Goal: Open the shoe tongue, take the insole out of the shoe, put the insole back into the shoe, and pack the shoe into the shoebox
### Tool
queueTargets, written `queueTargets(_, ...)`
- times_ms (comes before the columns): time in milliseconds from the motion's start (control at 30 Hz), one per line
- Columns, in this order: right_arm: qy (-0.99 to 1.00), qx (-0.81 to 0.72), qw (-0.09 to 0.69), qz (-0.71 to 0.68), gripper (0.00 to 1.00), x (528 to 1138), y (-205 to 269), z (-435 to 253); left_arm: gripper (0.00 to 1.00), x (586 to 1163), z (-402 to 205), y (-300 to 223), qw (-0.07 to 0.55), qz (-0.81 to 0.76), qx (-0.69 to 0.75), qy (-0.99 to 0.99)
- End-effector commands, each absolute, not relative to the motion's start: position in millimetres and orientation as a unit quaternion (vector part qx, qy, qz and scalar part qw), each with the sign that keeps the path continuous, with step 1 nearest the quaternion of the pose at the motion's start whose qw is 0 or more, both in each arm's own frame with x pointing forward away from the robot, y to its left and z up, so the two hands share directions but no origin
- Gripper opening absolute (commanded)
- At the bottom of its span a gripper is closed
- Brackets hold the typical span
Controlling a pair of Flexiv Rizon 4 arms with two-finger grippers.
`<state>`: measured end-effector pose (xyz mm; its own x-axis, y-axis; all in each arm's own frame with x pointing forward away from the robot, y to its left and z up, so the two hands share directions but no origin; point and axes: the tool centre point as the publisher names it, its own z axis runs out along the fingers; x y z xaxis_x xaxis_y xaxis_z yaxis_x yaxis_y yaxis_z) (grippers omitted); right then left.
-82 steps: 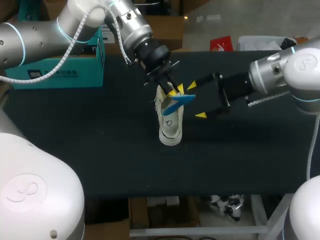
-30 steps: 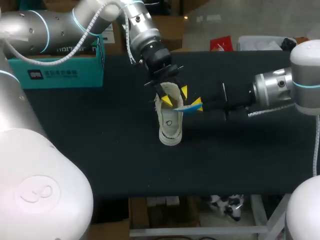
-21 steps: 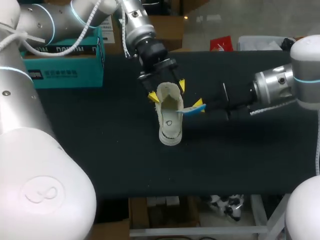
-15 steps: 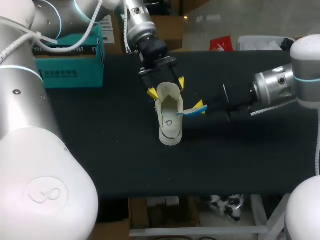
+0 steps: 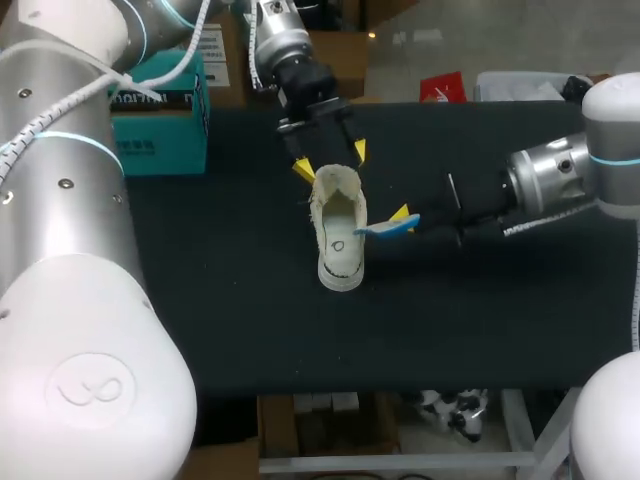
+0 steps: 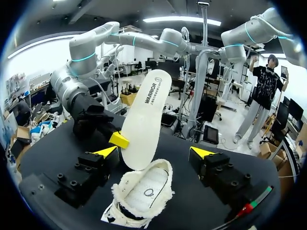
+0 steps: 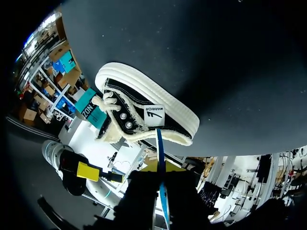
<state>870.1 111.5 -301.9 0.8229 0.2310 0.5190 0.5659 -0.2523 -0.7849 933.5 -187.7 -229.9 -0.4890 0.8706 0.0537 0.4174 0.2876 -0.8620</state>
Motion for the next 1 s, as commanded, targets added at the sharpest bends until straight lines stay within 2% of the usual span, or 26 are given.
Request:
queueTargets(33,-0.257,-0.775,0.558,-0.15,0.0,872,110,-302,1.0,938,-231,-190,0.285,0.436,-0.423,-0.741)
queueTargets(133,-0.256,-0.775,0.559,-0.148,0.0,873,110,-302,1.0,936,-231,-188,0.268,0.442,-0.422,-0.745)
queueTargets(467,-0.238,-0.769,0.572,-0.157,0.0,882,114,-297,1.0,902,-236,-184,0.13,0.496,-0.399,-0.76)
queueTargets(667,-0.233,-0.764,0.579,-0.161,0.0,884,122,-295,1.0,881,-238,-187,0.038,0.524,-0.298,-0.797)
queueTargets(1000,-0.248,-0.763,0.575,-0.165,0.0,882,127,-291,1.0,881,-238,-187,0.038,0.524,-0.298,-0.797)
